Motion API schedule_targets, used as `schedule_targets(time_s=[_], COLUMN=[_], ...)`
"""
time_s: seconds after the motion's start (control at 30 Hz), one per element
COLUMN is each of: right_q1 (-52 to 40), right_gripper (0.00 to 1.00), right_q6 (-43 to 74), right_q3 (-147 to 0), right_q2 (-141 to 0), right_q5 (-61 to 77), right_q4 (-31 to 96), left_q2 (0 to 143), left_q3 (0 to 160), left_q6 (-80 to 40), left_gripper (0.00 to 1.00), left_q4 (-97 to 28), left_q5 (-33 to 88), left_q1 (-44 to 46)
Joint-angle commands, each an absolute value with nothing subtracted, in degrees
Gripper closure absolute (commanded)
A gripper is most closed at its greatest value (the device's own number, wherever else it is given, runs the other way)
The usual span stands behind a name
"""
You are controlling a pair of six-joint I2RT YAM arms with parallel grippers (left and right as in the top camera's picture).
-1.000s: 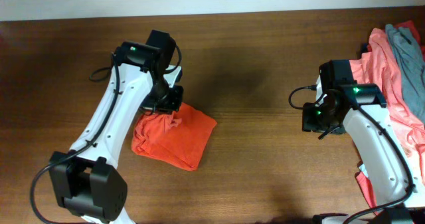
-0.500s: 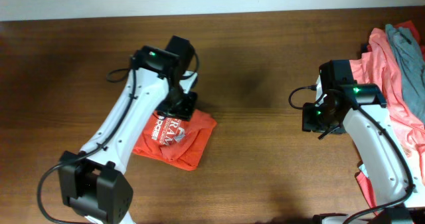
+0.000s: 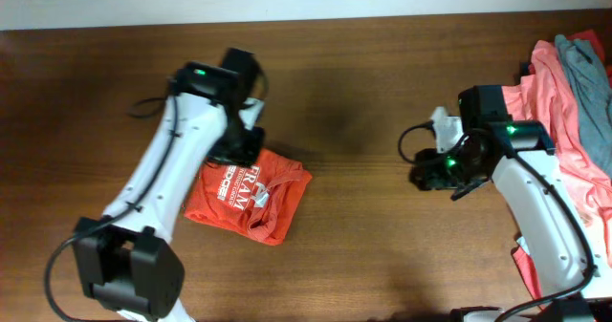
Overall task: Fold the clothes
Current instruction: 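Move the right gripper to the folded bundle and press it flat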
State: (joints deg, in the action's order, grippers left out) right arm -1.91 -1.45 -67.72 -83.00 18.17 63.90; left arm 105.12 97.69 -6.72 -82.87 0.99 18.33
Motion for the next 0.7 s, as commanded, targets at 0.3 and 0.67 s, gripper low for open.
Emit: schedule_targets(time_s=[0.3, 0.67], right_q1=[-29.12, -43.48], right_gripper=[0.4, 0.38], right_q6=[6.57, 16.64], right_q3=[-68.47, -68.47], right_q2=[-90.7, -102.13], right_q5=[29.93, 31.05], right_q4=[52.12, 37.52], left_q2=[105.43, 105.45], left_q3=[88.86, 77.62], left_q6=[-6.83, -4.73], left_gripper=[0.6, 0.61], left_q4=[-71.48, -62.87], left_q5=[-3.2, 1.87], left_q1=[1.61, -0.49])
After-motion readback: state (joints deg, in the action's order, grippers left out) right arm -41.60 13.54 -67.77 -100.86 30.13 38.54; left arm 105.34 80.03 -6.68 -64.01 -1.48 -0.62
